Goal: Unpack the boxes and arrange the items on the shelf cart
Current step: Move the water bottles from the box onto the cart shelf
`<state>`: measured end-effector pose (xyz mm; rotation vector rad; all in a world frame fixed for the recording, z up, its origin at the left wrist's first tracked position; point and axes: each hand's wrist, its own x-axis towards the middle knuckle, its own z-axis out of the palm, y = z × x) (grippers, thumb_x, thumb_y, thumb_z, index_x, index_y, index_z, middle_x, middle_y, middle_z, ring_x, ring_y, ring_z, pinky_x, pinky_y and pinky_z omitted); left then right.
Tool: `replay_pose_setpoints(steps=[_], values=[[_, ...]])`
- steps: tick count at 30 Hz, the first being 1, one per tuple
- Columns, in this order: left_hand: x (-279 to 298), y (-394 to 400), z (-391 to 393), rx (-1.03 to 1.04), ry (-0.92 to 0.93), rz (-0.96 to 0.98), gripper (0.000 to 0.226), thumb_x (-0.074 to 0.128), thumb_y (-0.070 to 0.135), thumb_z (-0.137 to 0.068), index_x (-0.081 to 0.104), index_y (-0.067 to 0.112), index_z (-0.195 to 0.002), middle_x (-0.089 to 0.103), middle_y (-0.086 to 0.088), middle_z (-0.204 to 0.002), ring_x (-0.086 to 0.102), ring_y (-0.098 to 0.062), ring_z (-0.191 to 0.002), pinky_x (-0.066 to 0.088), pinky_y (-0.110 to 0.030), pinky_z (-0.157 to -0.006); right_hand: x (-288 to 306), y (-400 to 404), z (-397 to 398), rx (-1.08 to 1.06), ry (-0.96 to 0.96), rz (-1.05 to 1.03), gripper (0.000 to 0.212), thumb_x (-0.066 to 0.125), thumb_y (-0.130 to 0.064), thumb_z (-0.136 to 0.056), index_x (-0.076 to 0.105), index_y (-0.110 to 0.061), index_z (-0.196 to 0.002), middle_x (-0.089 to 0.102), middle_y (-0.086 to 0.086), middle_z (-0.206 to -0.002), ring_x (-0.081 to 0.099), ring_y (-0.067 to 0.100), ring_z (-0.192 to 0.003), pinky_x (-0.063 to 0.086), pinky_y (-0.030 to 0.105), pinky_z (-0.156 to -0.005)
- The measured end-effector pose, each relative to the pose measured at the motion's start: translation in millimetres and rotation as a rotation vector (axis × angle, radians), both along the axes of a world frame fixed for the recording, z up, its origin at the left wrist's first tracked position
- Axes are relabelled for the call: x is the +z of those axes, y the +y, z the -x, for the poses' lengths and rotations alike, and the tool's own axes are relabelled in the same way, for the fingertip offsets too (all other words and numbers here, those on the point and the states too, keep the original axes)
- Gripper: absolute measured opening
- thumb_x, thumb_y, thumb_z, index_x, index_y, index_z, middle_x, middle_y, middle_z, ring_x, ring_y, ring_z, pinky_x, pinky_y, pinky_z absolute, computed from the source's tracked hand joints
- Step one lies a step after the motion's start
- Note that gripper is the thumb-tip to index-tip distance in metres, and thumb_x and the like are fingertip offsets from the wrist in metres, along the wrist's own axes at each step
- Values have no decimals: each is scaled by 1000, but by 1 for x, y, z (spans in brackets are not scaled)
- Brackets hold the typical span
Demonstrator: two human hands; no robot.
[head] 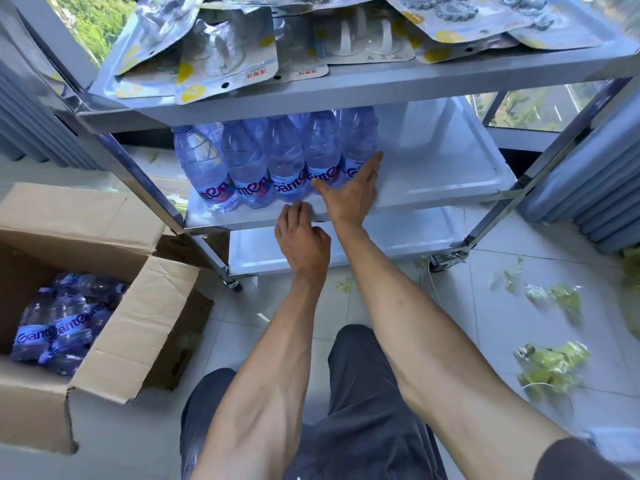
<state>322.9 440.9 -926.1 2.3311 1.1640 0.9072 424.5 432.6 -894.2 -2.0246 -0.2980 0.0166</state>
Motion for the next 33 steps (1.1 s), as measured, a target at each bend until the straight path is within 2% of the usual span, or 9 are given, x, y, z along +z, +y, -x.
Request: replay_pose_setpoints(steps=[6, 10, 23, 33], values=[[-3, 4, 4, 8, 71, -10, 54, 53, 2, -63, 67, 10, -115, 63, -2, -126, 53, -28, -123, 43, -43, -89, -3, 8, -1, -47, -8, 68, 135, 82, -57, -66, -5, -6, -155, 9, 13, -163, 18, 28, -149, 22, 45, -117], [-1, 3, 3, -6, 97, 2, 52, 53, 3, -64, 65, 13, -113, 61, 2, -127, 51, -24, -123, 42, -43, -88, 1, 14, -8, -56, 3, 87, 136, 82, -57, -65, -5, -5, -155, 9, 12, -163, 19, 26, -148, 26, 43, -115], [3, 3, 3, -14, 114, 21, 50, 55, 1, -62, 64, 12, -110, 61, 2, -126, 50, -23, -122, 41, -41, -89, 6, 18, -11, -74, 5, 114, 137, 78, -63, -66, -7, -5, -155, 12, 14, -162, 22, 27, -147, 26, 46, -115], [5, 1, 7, -23, 167, 33, 54, 55, -2, -68, 61, 13, -119, 55, 3, -137, 42, -21, -133, 37, -42, -99, 13, 16, -24, -42, 21, 146, 138, 78, -64, -66, -10, -5, -154, 14, 13, -162, 25, 28, -146, 26, 47, -115]])
